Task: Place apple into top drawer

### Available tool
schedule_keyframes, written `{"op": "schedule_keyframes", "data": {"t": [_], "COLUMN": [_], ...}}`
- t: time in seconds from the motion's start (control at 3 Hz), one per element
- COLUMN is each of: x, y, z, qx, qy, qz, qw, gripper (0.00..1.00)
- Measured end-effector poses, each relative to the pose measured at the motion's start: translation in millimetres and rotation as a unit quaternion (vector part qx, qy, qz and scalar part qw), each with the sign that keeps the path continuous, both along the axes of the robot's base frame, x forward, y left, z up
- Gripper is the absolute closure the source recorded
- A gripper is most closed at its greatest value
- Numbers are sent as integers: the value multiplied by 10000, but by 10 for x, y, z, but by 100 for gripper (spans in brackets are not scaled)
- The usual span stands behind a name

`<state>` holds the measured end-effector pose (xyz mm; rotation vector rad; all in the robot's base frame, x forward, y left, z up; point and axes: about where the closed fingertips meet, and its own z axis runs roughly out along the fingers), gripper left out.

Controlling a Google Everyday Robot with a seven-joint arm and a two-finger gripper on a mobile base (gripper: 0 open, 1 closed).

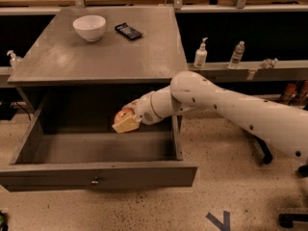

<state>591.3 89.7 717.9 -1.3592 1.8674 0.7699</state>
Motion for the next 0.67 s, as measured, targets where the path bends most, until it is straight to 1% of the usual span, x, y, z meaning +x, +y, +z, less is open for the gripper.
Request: {"op": "schedule_keyframes", "data": {"t": [0.33,0.67], "x": [223,390], "y": [115,245], "z": [-445,-820], "qx": [84,74], "qy": [22,2], "qz": [-71,-61], "qw": [9999,10000], "gripper": [82,51]}}
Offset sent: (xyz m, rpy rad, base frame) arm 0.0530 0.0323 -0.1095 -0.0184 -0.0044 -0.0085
